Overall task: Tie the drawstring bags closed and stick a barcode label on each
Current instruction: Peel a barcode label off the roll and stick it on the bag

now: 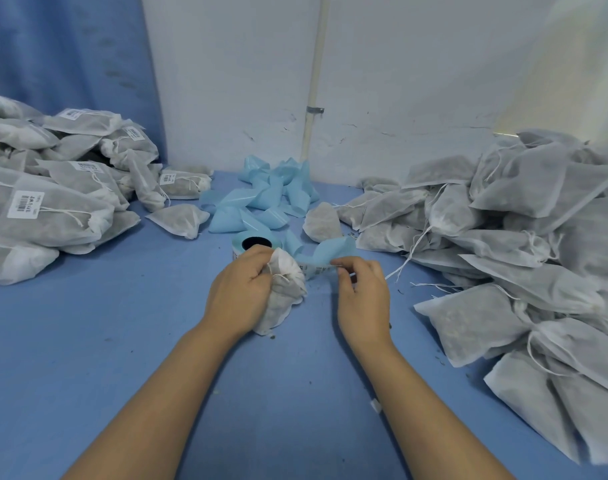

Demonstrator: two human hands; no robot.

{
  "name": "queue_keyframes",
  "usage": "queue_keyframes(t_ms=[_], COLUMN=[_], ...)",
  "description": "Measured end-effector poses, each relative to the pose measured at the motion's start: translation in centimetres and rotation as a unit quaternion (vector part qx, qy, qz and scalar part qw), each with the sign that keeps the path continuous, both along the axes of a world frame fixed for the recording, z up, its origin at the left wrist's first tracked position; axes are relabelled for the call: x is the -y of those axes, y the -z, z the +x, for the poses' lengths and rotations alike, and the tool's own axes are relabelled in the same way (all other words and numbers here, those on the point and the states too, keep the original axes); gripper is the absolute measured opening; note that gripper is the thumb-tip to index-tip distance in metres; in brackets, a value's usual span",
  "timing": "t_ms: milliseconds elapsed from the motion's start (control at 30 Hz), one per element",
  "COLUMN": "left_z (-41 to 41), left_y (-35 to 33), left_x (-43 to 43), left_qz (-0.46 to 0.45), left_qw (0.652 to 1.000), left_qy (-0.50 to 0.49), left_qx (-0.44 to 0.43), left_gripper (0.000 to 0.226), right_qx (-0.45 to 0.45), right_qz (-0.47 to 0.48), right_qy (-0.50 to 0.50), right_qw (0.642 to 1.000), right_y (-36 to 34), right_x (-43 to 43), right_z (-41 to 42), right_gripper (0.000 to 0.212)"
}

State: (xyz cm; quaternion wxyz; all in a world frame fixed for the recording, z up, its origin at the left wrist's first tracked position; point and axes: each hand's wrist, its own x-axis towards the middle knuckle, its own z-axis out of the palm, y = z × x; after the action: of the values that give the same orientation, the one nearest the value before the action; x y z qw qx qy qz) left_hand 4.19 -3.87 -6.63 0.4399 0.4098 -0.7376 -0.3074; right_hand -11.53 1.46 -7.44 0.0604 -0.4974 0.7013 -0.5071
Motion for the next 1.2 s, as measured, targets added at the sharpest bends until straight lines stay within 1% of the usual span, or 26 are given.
queue_keyframes(t_ms=[67, 133, 233, 300, 367, 433, 600, 700, 767, 833, 967, 1000, 1100, 1200], left_z=[0.08, -0.05, -0.32, -0.43, -0.52, -0.62, -0.73, -0.71, -0.71, -0.71, -0.72, -0.73, -0.72, -0.69], left_y=[-0.05, 0.17, 0.26, 0.15, 0.09, 0.05, -0.08, 0.04, 0.1, 0.07, 0.06, 0.04, 0.02, -0.05], left_x=[-0.12, 0.22, 0.43, 0.33, 0.32, 0.23, -0.03, -0.04, 0.01, 0.08, -0.04, -0.1, -0.16, -0.21], left_qz=[0.003, 0.018, 0.06, 0.084, 0.111, 0.125, 0.123, 0.121, 0.123, 0.122, 0.115, 0.115, 0.111, 0.103], left_qw=[0.999, 0.999, 0.994, 0.988, 0.981, 0.977, 0.975, 0.975, 0.975, 0.975, 0.977, 0.977, 0.977, 0.98], left_qy=[0.036, 0.049, 0.062, 0.079, 0.094, 0.107, 0.116, 0.121, 0.12, 0.121, 0.119, 0.118, 0.106, 0.094], left_qx=[-0.002, -0.01, -0.072, -0.103, -0.126, -0.138, -0.142, -0.143, -0.141, -0.138, -0.131, -0.133, -0.146, -0.144], left_gripper=[0.024, 0.024, 0.033, 0.031, 0.026, 0.026, 0.03, 0.036, 0.034, 0.03, 0.029, 0.031, 0.049, 0.047], right_qx=[0.015, 0.038, 0.08, 0.085, 0.096, 0.12, 0.191, 0.204, 0.197, 0.194, 0.223, 0.229, 0.251, 0.267], right_qz=[-0.008, -0.015, -0.006, 0.017, 0.035, 0.038, 0.01, -0.005, -0.01, -0.012, -0.016, -0.018, -0.034, -0.065], right_qy=[-0.011, -0.036, -0.101, -0.13, -0.145, -0.153, -0.17, -0.176, -0.169, -0.157, -0.151, -0.149, -0.125, -0.073], right_qw=[1.0, 0.999, 0.992, 0.988, 0.984, 0.98, 0.967, 0.963, 0.966, 0.968, 0.963, 0.962, 0.959, 0.959], right_y=[-0.05, -0.11, 0.0, 0.25, 0.4, 0.26, -0.02, -0.04, -0.06, -0.05, -0.11, -0.16, -0.26, -0.17], right_x=[-0.1, -0.2, -0.3, -0.2, 0.01, 0.16, 0.25, 0.16, 0.14, 0.19, 0.22, 0.19, 0.09, 0.07], right_z=[0.08, 0.18, 0.3, 0.35, 0.3, 0.28, 0.21, 0.24, 0.23, 0.19, 0.09, 0.07, -0.16, -0.51], right_gripper=[0.024, 0.032, 0.055, 0.059, 0.052, 0.045, 0.033, 0.019, 0.015, 0.014, 0.017, 0.017, 0.017, 0.018])
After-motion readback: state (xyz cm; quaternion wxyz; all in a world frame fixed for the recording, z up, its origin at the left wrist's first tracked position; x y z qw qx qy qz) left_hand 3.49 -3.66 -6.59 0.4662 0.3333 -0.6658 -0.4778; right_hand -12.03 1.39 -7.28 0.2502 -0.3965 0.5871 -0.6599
